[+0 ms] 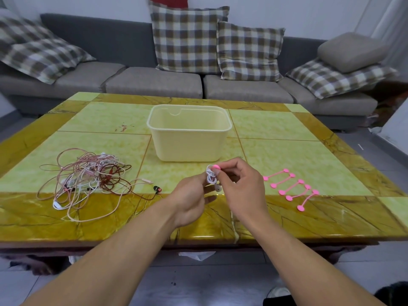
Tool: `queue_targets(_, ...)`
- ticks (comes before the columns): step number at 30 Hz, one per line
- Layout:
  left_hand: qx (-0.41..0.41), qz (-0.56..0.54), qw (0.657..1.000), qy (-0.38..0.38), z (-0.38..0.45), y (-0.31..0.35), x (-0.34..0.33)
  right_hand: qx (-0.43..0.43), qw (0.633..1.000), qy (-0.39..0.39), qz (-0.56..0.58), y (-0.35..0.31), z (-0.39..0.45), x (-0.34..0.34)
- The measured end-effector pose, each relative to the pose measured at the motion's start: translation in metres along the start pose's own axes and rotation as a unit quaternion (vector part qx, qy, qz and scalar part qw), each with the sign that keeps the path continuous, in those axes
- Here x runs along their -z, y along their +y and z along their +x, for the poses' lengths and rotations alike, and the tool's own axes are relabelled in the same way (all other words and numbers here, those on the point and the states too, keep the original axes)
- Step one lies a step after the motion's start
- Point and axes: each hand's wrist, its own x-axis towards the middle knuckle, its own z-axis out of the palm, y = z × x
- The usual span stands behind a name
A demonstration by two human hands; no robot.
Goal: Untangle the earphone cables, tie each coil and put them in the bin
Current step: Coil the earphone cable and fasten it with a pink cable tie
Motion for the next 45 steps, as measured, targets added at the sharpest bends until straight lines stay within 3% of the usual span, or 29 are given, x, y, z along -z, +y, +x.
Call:
queue_targets(6,-0.007,0.058,0.996,0.069,-0.009,0.002,-0.002,0.050,0.997,-0.027,-0.048,0.001,-0.005,0.001)
queue_targets(13,0.005,-0.102,0.986,0.131,-0.010,-0.002,0.000,0.048,0.996,-0.024,-0.078,0.002,-0.005,-0.002)
queue_targets(22,0.143,-0.289,0.946,-0.010,-0.017,0.017,0.015,0.121,0.968,-0.100,-0.194,0.012,0.005,0.010)
queue_targets(27,0.130,-0.244,0.961,-0.014,-0.017,0.015,0.019,0.091,0.979,-0.097,-0.152,0.007,0.005,0.012)
queue_targets(36,0.070,-0.150,0.986,0.011,-0.012,0.006,0.019,-0.055,0.995,-0.067,-0.050,0.001,0.006,0.012)
queue_targets(45,-0.013,-0.062,0.997,0.047,-0.014,-0.004,0.006,-0.041,0.997,-0.013,-0.068,0.002,0.001,0.007)
